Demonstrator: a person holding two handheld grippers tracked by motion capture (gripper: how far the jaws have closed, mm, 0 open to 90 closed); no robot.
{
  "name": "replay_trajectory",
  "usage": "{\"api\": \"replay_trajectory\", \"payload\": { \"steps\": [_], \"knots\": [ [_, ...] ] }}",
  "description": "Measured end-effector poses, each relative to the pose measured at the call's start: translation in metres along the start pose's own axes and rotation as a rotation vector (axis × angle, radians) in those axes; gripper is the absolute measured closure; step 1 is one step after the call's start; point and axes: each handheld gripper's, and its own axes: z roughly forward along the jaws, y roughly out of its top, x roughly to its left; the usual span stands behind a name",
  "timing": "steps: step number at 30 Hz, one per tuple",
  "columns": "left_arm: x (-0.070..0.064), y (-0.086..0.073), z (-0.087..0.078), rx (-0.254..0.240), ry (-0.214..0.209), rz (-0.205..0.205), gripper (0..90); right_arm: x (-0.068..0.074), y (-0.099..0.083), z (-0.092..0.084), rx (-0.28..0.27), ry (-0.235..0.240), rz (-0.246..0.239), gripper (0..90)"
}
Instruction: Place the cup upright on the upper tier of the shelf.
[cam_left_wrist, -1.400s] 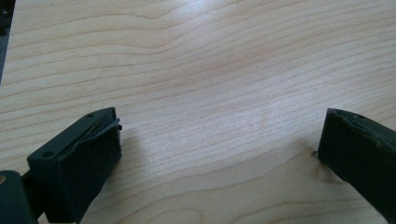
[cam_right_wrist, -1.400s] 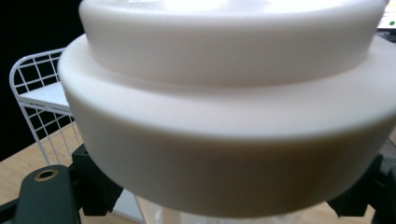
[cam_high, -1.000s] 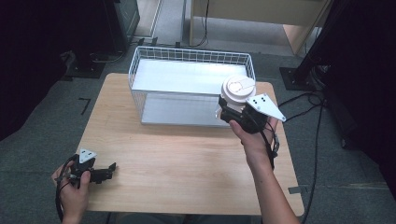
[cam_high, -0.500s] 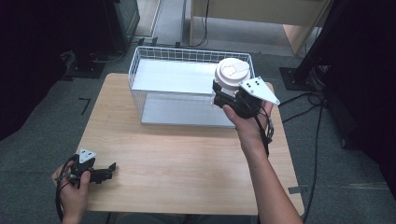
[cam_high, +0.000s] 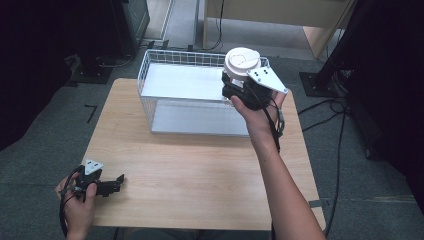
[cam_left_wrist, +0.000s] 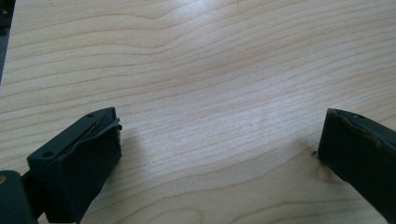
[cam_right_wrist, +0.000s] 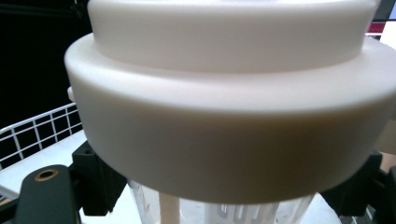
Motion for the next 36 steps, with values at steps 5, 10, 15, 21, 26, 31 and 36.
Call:
{"api": "replay_trajectory", "payload": {
  "steps": [5,10,15,21,26,31,36],
  "knots": [
    [0.000,0.000,0.000,0.000,0.000,0.001,0.0,-0.001,0.002,0.016,-0.014,-0.013,-0.008,16.2],
    [0.000,0.000,0.000,0.000,0.000,0.000,0.0,-0.006,0.003,0.036,-0.013,-0.037,-0.008,16.2],
    [0.000,0.000,0.000,0.001,0.000,0.000,0.0,-0.010,0.000,0.054,0.012,-0.048,-0.003,16.2],
    [0.000,0.000,0.000,0.001,0.000,0.000,0.0,-0.015,-0.002,0.066,0.015,-0.056,0.029,16.2],
    [0.000,0.000,0.000,0.001,0.000,0.000,0.0,-0.019,-0.003,0.075,0.008,-0.055,0.060,16.2],
    [0.000,0.000,0.000,0.001,0.000,0.000,0.0,-0.020,-0.003,0.086,0.002,-0.065,0.070,16.2],
    [0.000,0.000,0.000,0.001,0.000,0.000,0.0,-0.019,-0.002,0.094,-0.003,-0.075,0.079,16.2]
  ]
}}
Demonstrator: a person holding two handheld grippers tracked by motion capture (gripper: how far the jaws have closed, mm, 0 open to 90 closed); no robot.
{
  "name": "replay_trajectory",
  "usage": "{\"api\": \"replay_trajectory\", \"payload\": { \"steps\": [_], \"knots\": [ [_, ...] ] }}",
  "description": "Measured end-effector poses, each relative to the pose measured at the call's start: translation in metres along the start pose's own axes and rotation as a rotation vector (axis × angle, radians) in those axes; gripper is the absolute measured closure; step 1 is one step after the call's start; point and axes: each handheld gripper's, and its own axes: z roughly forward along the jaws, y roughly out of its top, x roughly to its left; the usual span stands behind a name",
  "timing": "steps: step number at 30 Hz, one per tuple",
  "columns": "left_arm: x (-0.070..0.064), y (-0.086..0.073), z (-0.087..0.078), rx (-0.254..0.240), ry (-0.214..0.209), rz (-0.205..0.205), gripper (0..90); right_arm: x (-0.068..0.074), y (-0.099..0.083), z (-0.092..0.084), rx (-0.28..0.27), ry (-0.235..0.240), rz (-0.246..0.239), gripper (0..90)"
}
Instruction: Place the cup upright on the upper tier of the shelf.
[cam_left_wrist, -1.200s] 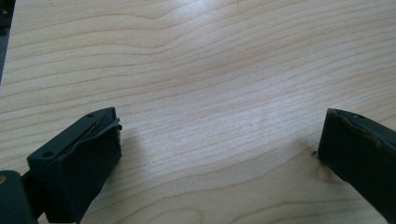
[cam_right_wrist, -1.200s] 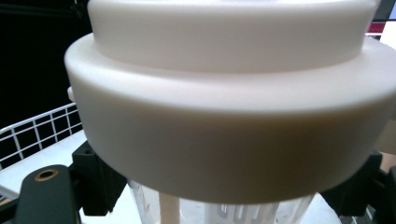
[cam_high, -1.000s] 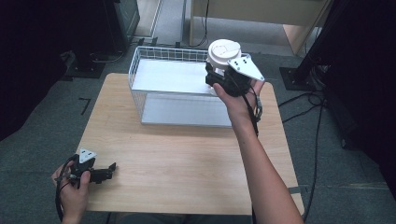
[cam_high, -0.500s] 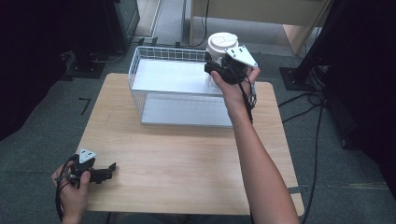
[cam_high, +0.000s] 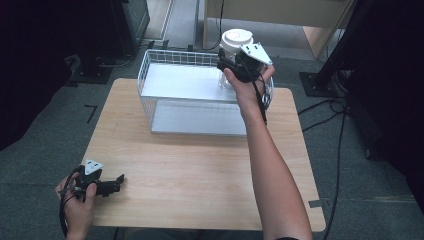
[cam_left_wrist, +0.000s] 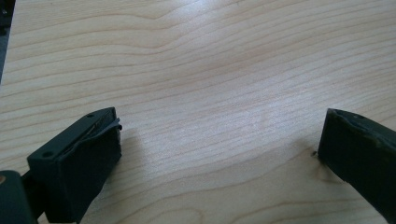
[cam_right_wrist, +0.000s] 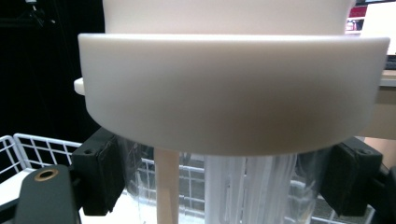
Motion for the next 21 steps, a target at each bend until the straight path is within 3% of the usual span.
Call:
{"api": "replay_trajectory", "payload": {
  "steps": [5,11,15,16,21],
  "knots": [
    [0.0000,0.0000,0.0000,0.000,0.000,0.000,0.0,0.0037,0.0035,0.0095,0.016,-0.011,0.012,16.1],
    [0.0000,0.0000,0.0000,0.000,0.000,0.000,0.0,0.0038,0.0019,0.0081,0.008,-0.003,0.020,15.1],
    [-0.0001,0.0000,0.0000,0.000,0.000,0.000,0.0,0.0023,0.0025,0.0060,0.037,0.018,0.049,8.4],
    [-0.0001,0.0000,0.0000,0.000,0.001,0.001,0.0,0.0019,0.0027,0.0044,0.054,0.041,0.065,1.8],
    [-0.0001,0.0001,0.0000,0.001,0.000,0.001,0.0,0.0011,0.0026,0.0004,0.060,0.048,0.062,0.0]
  ]
}}
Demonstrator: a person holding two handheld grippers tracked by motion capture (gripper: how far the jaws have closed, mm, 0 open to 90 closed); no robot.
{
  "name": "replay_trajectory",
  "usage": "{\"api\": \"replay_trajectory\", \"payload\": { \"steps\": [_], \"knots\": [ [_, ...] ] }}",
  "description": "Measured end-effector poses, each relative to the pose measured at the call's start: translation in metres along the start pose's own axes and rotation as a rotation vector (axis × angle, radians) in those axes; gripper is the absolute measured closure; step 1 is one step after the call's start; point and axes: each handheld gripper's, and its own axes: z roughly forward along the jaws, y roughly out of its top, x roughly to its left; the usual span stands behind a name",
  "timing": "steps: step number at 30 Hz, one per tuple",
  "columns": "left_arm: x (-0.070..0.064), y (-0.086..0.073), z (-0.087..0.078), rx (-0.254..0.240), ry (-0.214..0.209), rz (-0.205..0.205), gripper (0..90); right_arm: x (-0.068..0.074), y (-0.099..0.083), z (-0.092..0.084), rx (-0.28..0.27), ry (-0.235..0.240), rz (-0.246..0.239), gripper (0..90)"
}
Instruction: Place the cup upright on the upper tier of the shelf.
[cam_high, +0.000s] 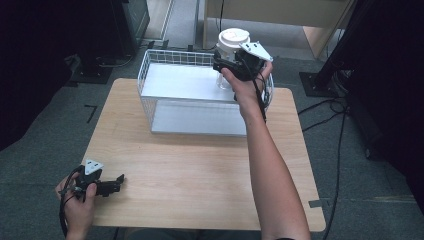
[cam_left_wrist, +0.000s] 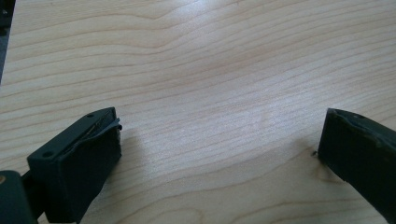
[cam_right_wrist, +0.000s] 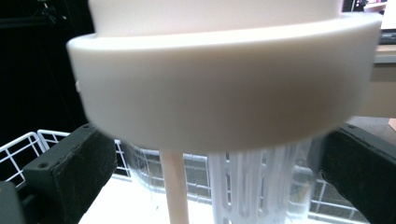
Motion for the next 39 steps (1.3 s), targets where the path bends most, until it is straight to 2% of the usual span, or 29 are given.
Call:
{"api": "replay_trajectory", "payload": {
  "steps": [9,18,26,32,39],
  "knots": [
    [0.000,0.000,0.000,0.000,0.000,-0.001,0.0,-0.012,-0.006,-0.012,0.005,0.005,-0.010,0.0],
    [0.000,0.000,0.000,0.002,-0.001,-0.001,0.0,-0.020,-0.019,-0.031,0.016,0.050,-0.041,0.0],
    [0.000,0.000,0.000,0.002,-0.001,-0.001,0.0,-0.032,-0.040,-0.057,0.013,0.057,-0.082,0.0],
    [0.000,0.000,0.000,0.002,0.000,-0.001,0.0,-0.040,-0.052,-0.070,0.017,0.051,-0.072,0.0],
    [0.000,0.000,0.000,0.001,-0.001,-0.001,0.0,-0.049,-0.068,-0.092,0.031,0.055,-0.104,0.0]
  ]
}}
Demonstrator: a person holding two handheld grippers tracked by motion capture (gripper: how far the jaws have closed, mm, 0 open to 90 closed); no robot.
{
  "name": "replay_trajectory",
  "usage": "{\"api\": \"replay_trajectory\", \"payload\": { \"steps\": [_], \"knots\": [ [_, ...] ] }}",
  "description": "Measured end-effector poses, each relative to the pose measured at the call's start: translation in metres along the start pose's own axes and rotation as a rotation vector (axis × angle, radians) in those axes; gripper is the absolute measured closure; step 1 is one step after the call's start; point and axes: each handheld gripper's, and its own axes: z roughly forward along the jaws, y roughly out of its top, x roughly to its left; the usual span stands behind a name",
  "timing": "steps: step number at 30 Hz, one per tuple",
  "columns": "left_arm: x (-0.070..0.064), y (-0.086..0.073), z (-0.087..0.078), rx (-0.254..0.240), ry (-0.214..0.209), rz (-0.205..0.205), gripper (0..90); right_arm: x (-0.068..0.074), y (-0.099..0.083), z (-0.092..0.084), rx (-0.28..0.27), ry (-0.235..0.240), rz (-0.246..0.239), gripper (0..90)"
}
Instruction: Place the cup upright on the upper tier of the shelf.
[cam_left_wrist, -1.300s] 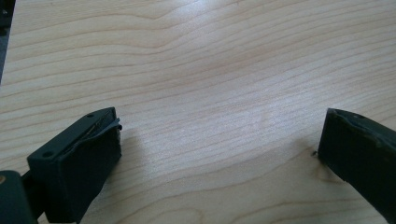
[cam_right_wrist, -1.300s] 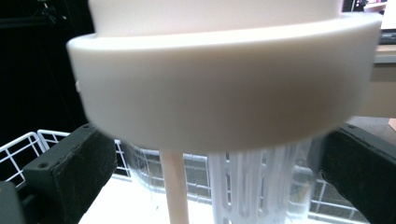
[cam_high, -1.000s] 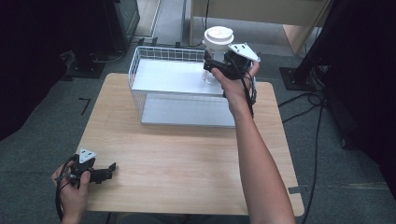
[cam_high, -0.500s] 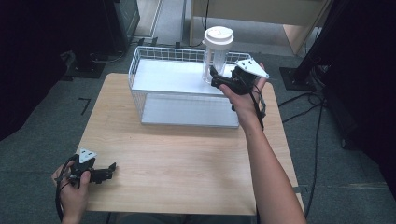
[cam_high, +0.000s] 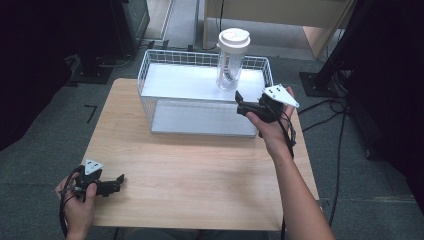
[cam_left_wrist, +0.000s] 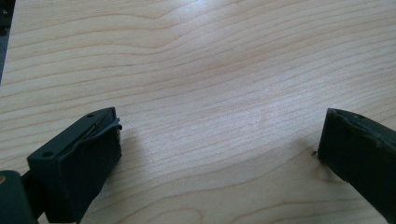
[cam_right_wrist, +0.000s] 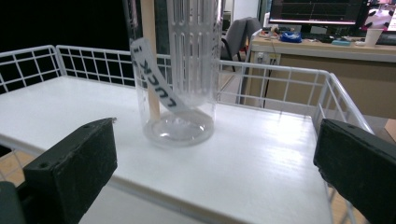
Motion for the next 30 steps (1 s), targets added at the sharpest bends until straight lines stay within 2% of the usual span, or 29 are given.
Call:
{"api": "replay_trajectory", "payload": {
  "steps": [1,8,13,23,30],
  "knots": [
    [0.000,0.000,0.000,0.000,0.000,0.000,0.0,-0.002,-0.005,-0.008,0.001,0.001,0.003,0.0],
    [0.000,0.000,0.000,0.001,0.001,0.003,0.0,-0.009,-0.019,-0.030,-0.001,-0.008,0.011,0.0],
    [0.000,0.000,0.000,0.000,0.001,0.002,0.0,-0.022,-0.033,-0.051,0.000,-0.028,0.018,0.0],
    [0.000,0.000,0.000,0.001,0.000,0.000,0.0,-0.044,-0.056,-0.074,0.013,-0.075,0.041,0.0],
    [0.000,0.000,0.000,0.000,0.000,0.000,0.0,-0.056,-0.082,-0.087,0.056,-0.118,0.043,0.0]
  ]
}}
